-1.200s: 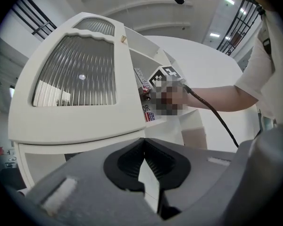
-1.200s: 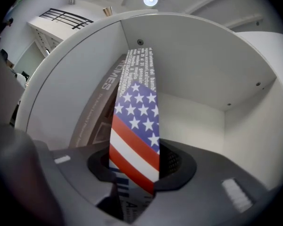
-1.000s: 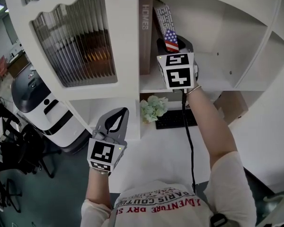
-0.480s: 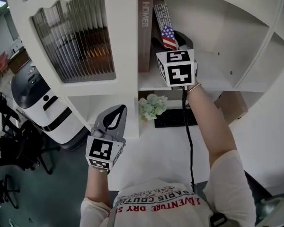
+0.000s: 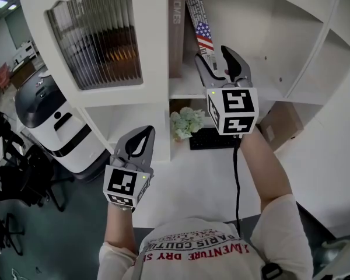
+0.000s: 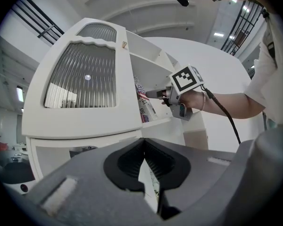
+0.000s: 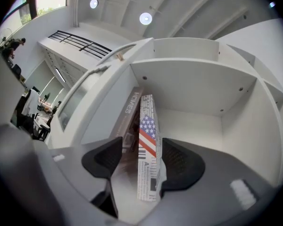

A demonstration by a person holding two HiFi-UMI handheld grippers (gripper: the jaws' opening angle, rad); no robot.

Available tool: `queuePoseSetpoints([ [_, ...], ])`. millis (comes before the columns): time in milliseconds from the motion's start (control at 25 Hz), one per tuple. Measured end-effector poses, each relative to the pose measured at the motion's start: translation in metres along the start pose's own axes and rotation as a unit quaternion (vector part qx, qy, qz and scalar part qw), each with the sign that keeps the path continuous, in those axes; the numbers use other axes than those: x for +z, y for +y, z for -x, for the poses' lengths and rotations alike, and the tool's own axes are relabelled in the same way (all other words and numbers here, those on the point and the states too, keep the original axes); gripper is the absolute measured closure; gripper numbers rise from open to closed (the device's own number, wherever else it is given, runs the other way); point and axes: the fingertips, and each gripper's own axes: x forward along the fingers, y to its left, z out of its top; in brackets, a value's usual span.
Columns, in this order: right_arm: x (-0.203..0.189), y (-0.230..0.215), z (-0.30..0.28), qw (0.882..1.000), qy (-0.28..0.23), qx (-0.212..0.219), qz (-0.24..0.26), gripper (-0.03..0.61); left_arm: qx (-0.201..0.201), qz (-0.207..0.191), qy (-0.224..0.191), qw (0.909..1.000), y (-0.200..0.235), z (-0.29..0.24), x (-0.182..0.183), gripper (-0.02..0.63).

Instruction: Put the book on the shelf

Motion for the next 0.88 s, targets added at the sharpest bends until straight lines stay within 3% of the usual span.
queuePoseSetpoints([
  [280, -0.006, 0.015, 0.072, 1.0, -0.018, -0.004, 0.017, 0.507, -0.019, 0.002, 0.004, 0.9998, -0.022, 0.013, -0.004, 0.609],
  [440, -0.02, 0.024, 0.103, 1.0, -0.015, -0.008, 0.022, 0.573, -0.029, 0.007, 0.008, 0.9995, -0.032, 0.017, -0.007, 0.609],
  [680, -0.056, 0.044, 0.144, 0.999, -0.003, 0.031, -0.015, 0.578, -0.04, 0.009, 0.011, 0.9991, -0.044, 0.022, -0.01, 0.608],
  [880, -0.102, 0.057, 0.175, 0.997, 0.036, 0.045, -0.052, 0.578, -0.035, 0.008, 0.024, 0.9991, -0.042, 0.032, -0.026, 0.607],
])
